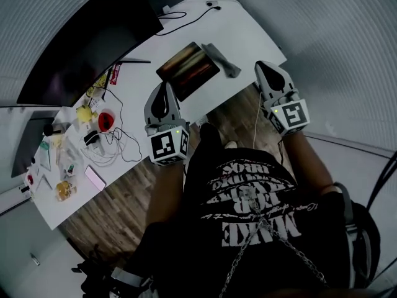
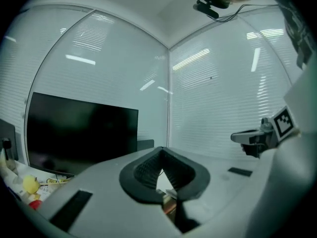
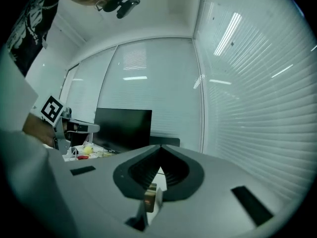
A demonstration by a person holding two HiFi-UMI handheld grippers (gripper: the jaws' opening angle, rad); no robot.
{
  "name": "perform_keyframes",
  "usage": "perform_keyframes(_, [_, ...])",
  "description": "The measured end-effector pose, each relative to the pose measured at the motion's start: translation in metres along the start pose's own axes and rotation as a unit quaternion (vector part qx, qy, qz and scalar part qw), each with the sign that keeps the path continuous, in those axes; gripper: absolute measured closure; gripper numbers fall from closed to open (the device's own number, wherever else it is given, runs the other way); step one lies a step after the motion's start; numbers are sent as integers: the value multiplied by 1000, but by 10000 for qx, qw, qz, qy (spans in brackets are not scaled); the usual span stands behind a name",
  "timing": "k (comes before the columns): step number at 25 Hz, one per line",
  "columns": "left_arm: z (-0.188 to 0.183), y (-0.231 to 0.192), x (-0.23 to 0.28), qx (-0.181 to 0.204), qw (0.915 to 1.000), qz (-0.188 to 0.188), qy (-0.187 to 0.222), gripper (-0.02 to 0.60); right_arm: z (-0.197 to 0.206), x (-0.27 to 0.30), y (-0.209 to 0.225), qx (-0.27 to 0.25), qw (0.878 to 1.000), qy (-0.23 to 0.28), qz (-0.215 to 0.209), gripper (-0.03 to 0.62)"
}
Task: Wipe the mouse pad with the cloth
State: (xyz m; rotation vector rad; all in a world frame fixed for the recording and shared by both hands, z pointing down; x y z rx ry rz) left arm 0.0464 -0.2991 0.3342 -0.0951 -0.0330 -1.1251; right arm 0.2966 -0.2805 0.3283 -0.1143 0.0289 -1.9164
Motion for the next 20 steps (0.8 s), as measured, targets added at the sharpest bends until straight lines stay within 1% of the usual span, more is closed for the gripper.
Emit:
perform_keyframes(4, [3, 14, -23, -23, 10000, 39, 0, 575, -12, -24, -6, -26, 9999, 159, 2, 594])
perform_keyframes(7, [-2, 21, -33, -16, 10000, 64, 65, 575, -17, -38, -11, -40, 9999, 144, -7, 594])
perform_keyframes(14, [-19, 28, -45, 52, 9998, 97, 189, 575, -24, -59, -16, 33, 9998, 210, 14, 594])
perform_keyframes(20, [-25, 32, -43, 144, 9995, 163, 221, 575, -26, -61, -17, 123, 9995, 293, 6, 594])
Point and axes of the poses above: the fingertips, and each gripper's own axes: x forward along the fingers, y to its right, z out of its underside, the point moved 1 cm from there along -x, backward along the fingers, and after that the axes turned 1 degree about z, right-handed, at the moved point
